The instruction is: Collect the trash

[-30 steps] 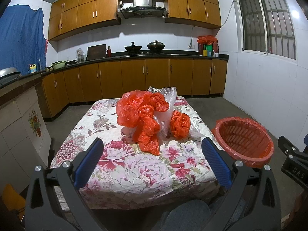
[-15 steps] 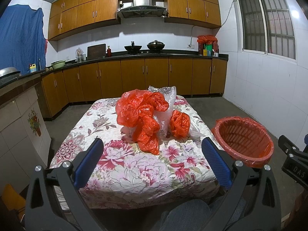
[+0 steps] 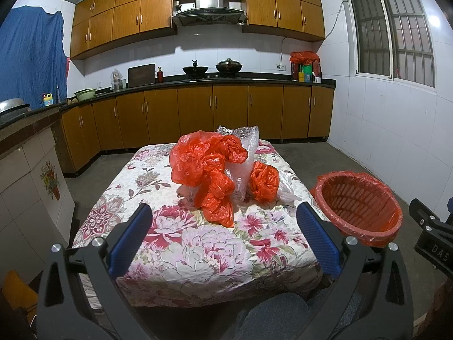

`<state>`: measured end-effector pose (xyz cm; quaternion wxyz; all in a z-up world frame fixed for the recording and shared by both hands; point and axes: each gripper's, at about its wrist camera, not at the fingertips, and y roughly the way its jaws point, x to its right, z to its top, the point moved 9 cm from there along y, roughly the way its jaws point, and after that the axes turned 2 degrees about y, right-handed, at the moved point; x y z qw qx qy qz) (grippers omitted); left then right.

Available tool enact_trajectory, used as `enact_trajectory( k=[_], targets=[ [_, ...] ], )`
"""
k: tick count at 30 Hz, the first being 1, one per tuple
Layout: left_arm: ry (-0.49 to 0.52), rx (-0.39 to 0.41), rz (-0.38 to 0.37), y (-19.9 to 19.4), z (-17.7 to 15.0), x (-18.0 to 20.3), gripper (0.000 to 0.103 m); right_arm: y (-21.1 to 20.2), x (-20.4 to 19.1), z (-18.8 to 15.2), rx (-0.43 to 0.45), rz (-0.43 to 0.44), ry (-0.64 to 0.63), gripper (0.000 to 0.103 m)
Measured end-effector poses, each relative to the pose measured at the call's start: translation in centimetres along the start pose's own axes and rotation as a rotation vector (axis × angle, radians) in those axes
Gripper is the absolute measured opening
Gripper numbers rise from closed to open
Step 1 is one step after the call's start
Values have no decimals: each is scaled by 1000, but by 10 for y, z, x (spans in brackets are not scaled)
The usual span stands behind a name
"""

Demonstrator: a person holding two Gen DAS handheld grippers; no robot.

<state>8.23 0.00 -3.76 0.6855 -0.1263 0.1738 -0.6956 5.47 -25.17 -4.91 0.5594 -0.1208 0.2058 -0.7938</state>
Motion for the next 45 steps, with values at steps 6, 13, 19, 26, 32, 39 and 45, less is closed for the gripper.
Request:
enact_trajectory(
  k=[6, 13, 19, 26, 32, 39, 45],
  targets=[
    [-1, -1, -1, 0, 0, 0, 99, 0, 0, 0, 0, 0, 0, 101],
    [-1, -2, -1, 0, 0, 0, 99, 0, 0, 0, 0, 0, 0, 101],
    [-1, -3, -1, 0, 0, 0, 99, 0, 0, -1, -1, 0, 0, 101],
    [-1, -4, -1, 0, 0, 0, 99, 1, 1, -1, -2, 0, 0, 101],
    [-2, -6, -1, 0, -1, 0, 99, 1, 1, -1, -1, 0, 0, 101],
    [-9, -12, 9, 0, -7, -3, 99, 5, 0, -1, -2, 2, 0, 101],
    [-31, -37, 38, 16, -12, -16, 99, 12, -6, 1, -20, 31, 0, 101]
  ],
)
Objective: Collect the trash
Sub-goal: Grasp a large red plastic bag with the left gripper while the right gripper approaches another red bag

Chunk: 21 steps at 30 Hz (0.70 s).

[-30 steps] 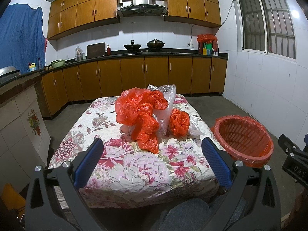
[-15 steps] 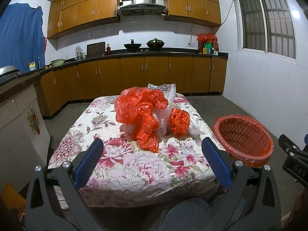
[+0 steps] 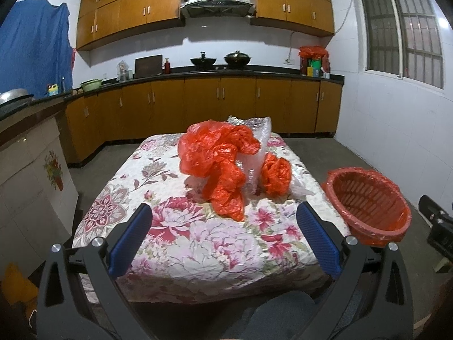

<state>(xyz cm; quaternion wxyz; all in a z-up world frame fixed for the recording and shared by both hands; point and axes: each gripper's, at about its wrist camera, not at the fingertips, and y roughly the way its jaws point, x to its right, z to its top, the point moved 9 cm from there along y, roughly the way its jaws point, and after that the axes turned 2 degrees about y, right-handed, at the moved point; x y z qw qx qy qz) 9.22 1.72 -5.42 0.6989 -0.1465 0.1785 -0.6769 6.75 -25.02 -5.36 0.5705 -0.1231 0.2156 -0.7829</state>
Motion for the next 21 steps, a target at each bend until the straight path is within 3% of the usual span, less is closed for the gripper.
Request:
enact_trajectory(
  k=[7, 15, 21],
  targets=[
    [-57, -45, 28, 34, 4, -30, 99, 25, -14, 5, -16, 32, 4, 101],
    [-137, -60, 59, 108, 36, -76, 99, 60, -46, 24, -34, 103, 9, 101],
    [-159, -99, 33, 167, 54, -87, 97, 97, -83, 32, -59, 160, -17, 101]
  ],
)
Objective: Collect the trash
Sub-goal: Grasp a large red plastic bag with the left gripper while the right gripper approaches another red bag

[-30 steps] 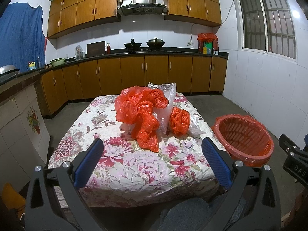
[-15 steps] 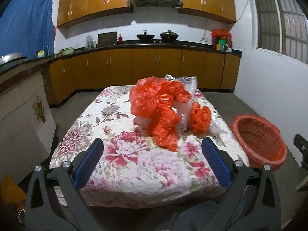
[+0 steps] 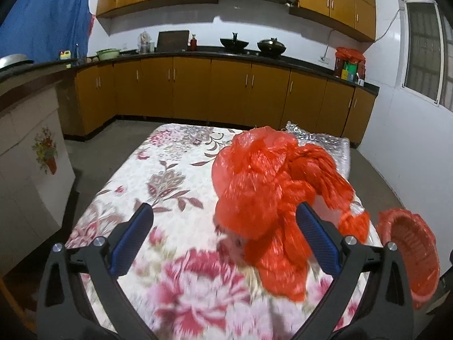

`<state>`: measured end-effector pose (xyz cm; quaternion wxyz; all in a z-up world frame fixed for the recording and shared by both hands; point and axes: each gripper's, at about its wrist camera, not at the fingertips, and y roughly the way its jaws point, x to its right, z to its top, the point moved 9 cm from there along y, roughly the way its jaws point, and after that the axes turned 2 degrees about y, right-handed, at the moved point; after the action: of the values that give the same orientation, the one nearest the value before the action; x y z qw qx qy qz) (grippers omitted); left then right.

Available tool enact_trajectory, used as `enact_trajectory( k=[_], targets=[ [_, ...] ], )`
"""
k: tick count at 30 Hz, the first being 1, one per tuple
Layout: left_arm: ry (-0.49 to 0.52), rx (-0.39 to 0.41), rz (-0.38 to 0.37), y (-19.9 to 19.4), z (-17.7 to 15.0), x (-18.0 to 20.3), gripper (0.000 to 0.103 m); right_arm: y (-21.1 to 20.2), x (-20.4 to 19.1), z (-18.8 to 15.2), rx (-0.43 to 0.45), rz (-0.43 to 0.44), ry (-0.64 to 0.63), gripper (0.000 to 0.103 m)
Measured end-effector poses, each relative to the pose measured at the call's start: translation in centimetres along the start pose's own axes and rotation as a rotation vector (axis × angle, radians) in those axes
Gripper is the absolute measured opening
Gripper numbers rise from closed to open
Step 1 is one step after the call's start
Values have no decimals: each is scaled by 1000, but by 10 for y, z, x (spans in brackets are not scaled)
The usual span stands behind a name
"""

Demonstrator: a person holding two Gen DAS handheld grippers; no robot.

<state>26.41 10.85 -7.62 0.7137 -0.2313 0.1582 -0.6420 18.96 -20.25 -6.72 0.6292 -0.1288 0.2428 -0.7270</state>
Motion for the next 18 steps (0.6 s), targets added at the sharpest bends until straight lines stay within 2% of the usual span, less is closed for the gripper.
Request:
enact_trajectory(
  k=[6, 10, 12, 14, 15, 17, 18],
  targets=[
    [45, -67, -17, 53, 6, 14, 90, 39, -25, 8, -24, 36, -34, 101],
    [60, -107, -23, 79, 5, 18, 78, 54, -34, 13, -29, 57, -45, 101],
    [64, -129, -36, 89, 2, 19, 69, 59, -39, 15, -30, 65, -54, 101],
    [72, -146, -53, 96, -2, 22, 55, 65, -43, 16, -34, 68, -64, 101],
    [75, -148, -58, 98, -2, 22, 50, 68, -44, 15, -38, 68, -66, 101],
    [84, -147, -75, 99, -4, 26, 33, 74, -43, 13, -45, 68, -68, 101],
    [90, -142, -80, 97, -4, 27, 31, 76, -44, 13, -50, 69, -67, 101]
  ],
)
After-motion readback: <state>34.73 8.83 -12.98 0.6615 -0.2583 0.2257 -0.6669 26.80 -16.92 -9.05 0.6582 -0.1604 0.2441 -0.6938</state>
